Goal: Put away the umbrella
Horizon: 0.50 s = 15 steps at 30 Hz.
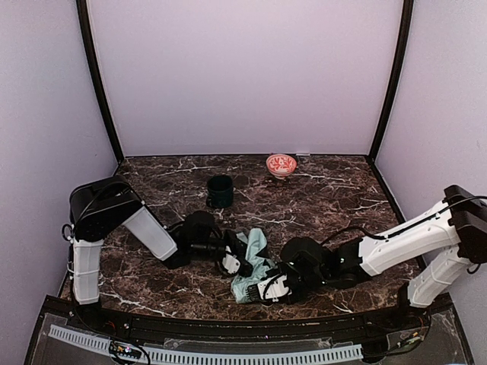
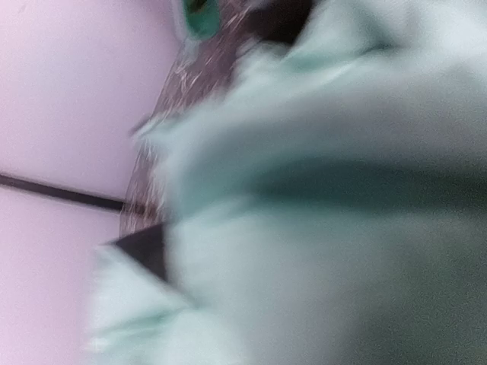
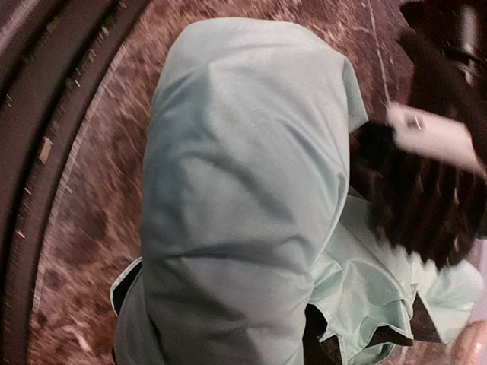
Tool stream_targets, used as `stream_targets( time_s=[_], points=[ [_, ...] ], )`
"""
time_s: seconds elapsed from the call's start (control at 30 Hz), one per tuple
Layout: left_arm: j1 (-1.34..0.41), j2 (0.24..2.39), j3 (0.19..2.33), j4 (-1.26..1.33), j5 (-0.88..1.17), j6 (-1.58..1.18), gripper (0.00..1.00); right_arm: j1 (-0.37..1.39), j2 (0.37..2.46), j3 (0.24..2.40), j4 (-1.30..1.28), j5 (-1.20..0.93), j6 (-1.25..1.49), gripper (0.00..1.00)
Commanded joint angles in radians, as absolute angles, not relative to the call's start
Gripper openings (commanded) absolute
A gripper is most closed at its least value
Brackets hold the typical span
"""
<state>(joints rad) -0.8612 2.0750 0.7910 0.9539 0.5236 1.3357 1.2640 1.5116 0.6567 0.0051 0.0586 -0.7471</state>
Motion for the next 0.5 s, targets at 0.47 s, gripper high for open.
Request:
stream_targets(
  time_s=[0.47],
  points=[
    [-0.7,1.567,0.595,0.95,0.149,0.822,0.63,1.18,1.797,0.843,-0.387,-0.221,-0.546,0.0]
  ],
)
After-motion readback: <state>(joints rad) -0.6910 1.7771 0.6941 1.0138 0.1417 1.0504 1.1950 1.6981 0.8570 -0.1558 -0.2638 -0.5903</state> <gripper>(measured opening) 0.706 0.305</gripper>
